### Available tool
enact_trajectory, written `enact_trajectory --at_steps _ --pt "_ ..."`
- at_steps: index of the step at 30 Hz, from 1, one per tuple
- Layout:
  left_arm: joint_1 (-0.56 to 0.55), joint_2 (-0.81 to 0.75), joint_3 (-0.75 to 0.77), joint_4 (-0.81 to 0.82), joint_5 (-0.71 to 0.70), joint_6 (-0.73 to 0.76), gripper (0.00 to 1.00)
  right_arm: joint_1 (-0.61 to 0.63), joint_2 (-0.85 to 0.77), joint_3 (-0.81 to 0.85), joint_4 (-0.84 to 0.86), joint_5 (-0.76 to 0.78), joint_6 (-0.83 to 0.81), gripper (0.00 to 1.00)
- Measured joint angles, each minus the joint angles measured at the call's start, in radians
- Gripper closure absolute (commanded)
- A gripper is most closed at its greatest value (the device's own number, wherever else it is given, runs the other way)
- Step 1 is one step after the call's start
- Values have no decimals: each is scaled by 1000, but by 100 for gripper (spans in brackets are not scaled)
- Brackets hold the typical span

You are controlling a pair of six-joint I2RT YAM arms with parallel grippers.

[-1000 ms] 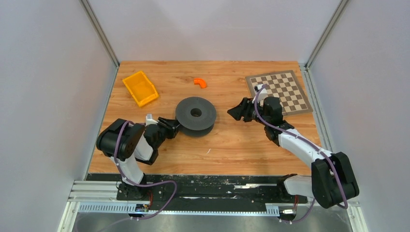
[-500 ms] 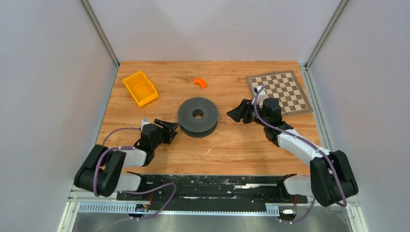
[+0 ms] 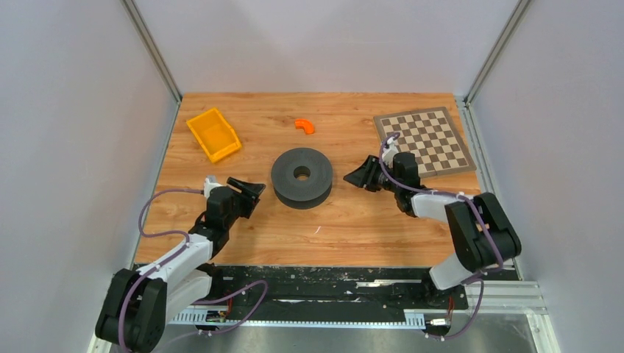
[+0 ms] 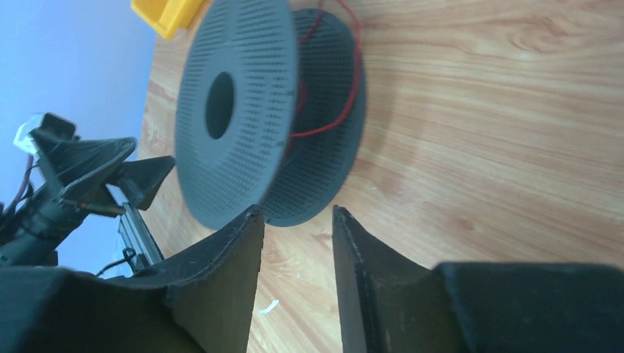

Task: Wrap the cables

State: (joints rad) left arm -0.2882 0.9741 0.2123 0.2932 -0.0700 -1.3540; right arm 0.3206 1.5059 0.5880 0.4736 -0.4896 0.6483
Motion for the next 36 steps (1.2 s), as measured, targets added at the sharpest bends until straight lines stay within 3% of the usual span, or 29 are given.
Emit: enact_trajectory --at_steps 6,12,27,36 --pt "1 -31 95 -61 20 197 35 -61 275 57 129 -82 148 65" --pt "1 -29 147 -72 55 327 37 -57 434 139 262 -133 302 66" --pt "1 287 208 87 212 392 44 7 563 213 353 -139 502 66" --pt "1 341 211 149 238 406 44 17 588 213 385 -121 564 69"
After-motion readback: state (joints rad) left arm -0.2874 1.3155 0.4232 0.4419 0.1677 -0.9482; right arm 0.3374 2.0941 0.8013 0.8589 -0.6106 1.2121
